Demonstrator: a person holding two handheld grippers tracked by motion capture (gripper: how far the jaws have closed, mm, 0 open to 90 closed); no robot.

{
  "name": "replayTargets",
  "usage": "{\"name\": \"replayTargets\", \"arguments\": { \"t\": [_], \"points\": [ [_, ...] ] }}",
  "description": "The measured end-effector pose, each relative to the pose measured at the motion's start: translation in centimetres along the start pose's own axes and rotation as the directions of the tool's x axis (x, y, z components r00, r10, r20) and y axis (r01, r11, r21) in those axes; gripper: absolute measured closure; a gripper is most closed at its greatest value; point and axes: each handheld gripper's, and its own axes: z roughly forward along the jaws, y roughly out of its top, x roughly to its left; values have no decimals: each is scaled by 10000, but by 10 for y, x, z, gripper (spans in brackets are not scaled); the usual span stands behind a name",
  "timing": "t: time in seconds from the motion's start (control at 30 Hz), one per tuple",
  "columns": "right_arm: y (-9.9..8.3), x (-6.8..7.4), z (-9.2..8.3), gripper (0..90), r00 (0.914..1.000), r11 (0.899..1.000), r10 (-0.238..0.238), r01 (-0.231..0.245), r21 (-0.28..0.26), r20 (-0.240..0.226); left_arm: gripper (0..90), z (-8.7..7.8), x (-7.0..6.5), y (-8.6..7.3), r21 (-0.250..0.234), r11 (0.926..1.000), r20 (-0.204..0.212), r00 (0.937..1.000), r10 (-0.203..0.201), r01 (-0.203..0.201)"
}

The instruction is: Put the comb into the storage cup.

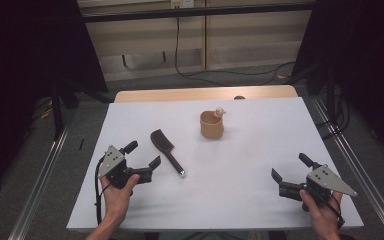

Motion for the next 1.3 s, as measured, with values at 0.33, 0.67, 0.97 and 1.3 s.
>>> {"name": "replayTargets", "arguments": {
  "t": [0.33, 0.67, 0.97, 1.3],
  "points": [
    [0, 0, 1, 0, 10000, 10000, 25, -25, -16, 47, 19, 23, -4, 6, -82, 9978, -16, 9979, 654, -654],
    [0, 0, 2, 0, 10000, 10000, -20, 20, 87, 1, 16, 45, -4, 3, 149, 9971, 218, 9970, 748, -751],
    [0, 1, 2, 0, 9999, 9999, -65, 65, 82, -83, 12, 51, -4, 0, 87, 9994, 491, 9983, 320, -325],
    [1, 3, 1, 0, 9997, 9998, -188, 188, -3, -160, 238, 48, -2, 2, 109, 9999, 576, 9983, -61, 55]
  ]
}}
